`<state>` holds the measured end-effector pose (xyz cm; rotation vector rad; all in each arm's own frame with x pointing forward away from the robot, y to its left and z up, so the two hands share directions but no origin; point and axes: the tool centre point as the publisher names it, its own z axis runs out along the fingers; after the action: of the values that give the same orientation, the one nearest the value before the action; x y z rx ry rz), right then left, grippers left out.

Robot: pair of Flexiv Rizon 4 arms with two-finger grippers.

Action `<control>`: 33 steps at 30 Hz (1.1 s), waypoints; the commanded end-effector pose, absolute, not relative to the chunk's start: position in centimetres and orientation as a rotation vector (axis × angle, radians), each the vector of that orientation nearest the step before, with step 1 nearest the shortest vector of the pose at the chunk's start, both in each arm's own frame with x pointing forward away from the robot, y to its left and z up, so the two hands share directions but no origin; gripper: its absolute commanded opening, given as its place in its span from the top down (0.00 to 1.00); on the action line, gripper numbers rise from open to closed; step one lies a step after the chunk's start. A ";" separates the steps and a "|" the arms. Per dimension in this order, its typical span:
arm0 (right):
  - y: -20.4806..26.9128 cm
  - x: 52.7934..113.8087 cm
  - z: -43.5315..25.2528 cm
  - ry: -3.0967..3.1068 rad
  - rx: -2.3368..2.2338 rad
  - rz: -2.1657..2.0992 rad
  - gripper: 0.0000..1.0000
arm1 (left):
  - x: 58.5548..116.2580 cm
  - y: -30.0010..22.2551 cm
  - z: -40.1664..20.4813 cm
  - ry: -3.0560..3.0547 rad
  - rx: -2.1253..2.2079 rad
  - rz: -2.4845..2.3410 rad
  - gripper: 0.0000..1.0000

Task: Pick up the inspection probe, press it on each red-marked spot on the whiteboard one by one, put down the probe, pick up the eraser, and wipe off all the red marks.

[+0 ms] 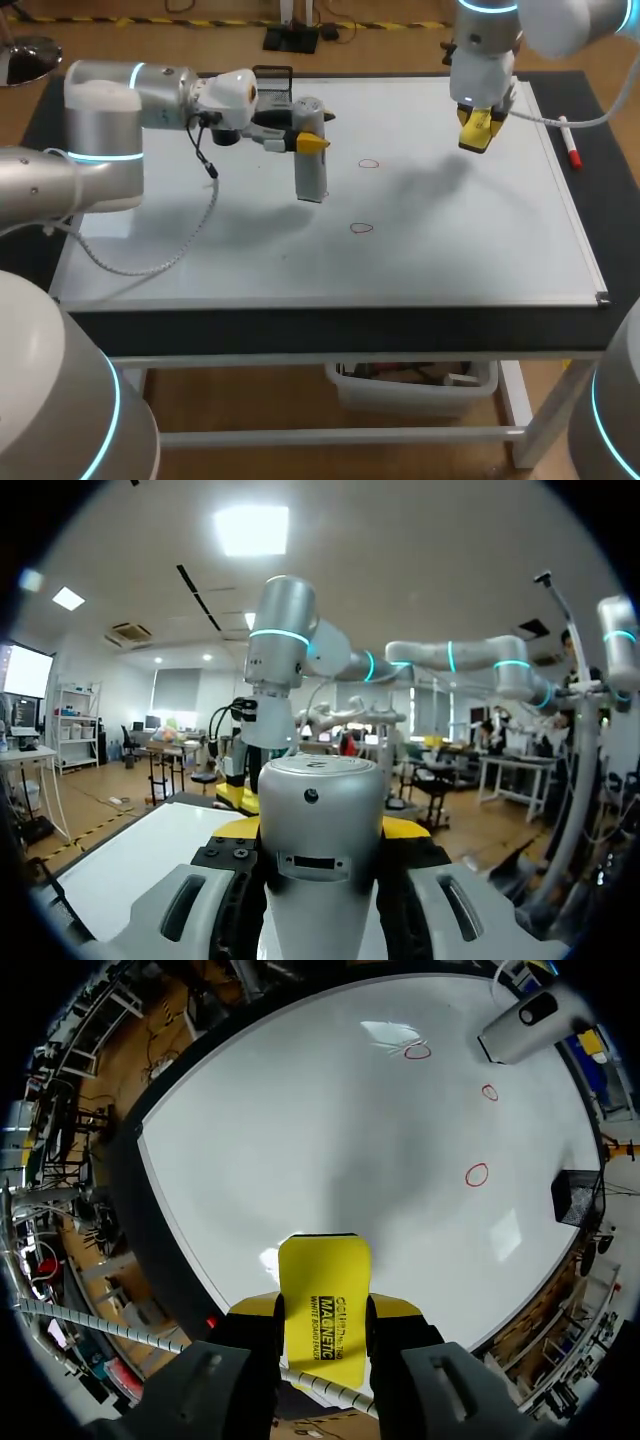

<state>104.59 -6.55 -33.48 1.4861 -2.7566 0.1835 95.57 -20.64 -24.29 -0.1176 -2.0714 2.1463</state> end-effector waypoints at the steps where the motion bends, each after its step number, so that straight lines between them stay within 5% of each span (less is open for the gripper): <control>1: -6.7 104.6 -33.4 -2.753 1.489 0.184 1.00 | 96.7 -21.5 -24.8 -2.052 -0.166 2.132 1.00; 33: -6.7 104.6 -33.4 -2.753 1.489 0.184 1.00 | 99.6 -22.1 -27.8 -2.036 -0.156 2.136 1.00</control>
<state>104.58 -6.55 -33.48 1.4861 -2.7566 0.1834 99.09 -22.06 -27.53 -0.1420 -2.0526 2.1353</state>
